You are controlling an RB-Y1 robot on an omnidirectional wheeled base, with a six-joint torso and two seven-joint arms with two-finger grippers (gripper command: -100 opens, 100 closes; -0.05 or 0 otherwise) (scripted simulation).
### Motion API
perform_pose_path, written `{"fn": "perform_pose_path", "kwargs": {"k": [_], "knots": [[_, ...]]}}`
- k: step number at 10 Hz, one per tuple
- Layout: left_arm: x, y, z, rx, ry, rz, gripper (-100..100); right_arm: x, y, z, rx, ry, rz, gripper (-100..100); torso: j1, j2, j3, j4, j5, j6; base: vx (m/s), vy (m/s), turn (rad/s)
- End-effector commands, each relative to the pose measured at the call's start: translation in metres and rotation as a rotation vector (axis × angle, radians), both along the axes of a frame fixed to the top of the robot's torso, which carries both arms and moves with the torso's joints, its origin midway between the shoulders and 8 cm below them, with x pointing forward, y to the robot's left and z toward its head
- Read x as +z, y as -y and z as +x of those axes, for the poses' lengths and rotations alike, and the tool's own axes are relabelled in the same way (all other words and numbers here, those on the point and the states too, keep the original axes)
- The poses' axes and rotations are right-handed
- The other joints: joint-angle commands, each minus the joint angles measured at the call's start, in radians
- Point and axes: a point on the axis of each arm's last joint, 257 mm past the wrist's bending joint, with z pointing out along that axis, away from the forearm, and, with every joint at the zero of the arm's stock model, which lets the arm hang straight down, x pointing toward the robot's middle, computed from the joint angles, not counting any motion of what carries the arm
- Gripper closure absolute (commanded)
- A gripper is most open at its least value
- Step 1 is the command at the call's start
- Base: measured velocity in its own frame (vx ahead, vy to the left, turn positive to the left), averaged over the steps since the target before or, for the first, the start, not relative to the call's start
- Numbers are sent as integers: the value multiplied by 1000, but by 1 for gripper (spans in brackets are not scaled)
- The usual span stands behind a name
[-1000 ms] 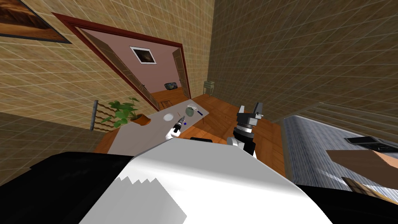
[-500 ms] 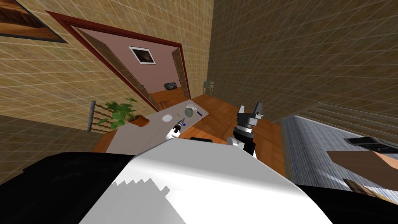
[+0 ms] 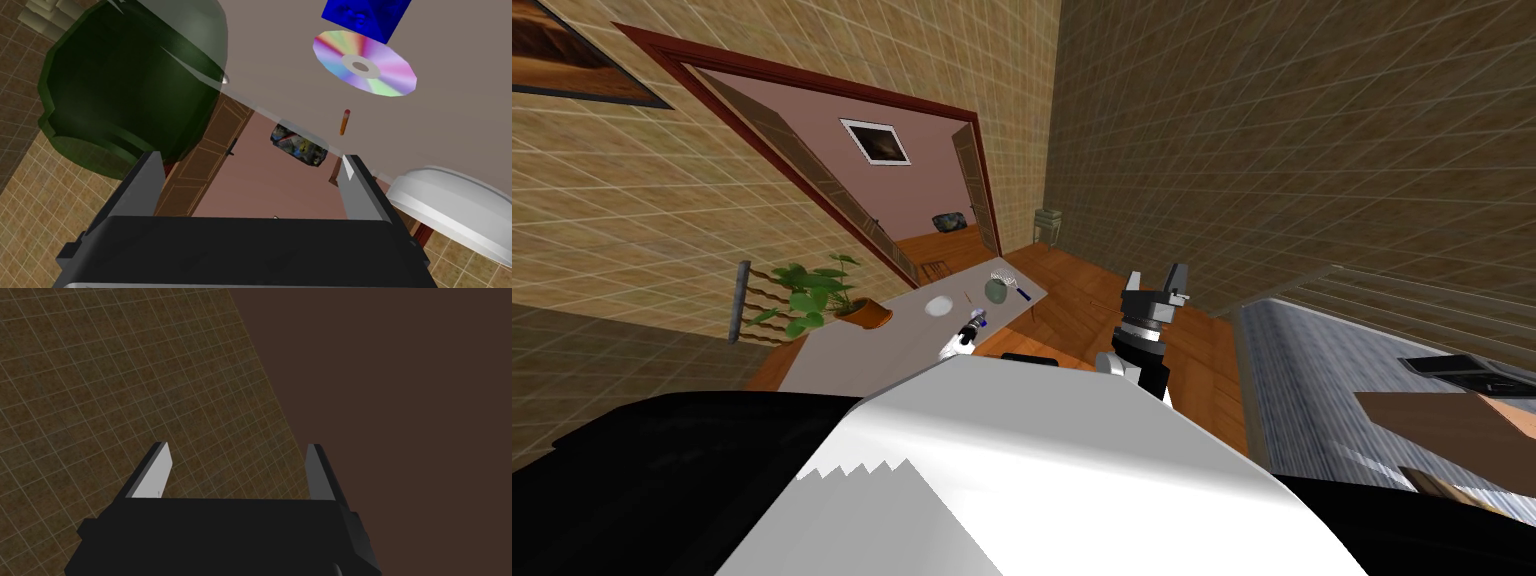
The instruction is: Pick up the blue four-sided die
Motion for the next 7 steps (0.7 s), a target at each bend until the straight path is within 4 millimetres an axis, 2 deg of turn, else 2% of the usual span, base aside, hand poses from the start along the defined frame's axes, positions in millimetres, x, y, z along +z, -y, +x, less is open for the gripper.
{"fn": "perform_pose_path", "kwargs": {"k": [1,3,7], "knots": [[-12,-7,-9,6,-36,10,-100,0,0,0,0,0,0,0,0,0,0,0,0,0,58,-29,1],[-34,-16,-26,7,-103,41,-100,0,0,0,0,0,0,0,1,0,0,0,0,0,77,-23,-4],[-55,-23,-46,8,-171,61,-100,0,0,0,0,0,0,0,1,1,1,0,0,0,47,-16,-1]]}}
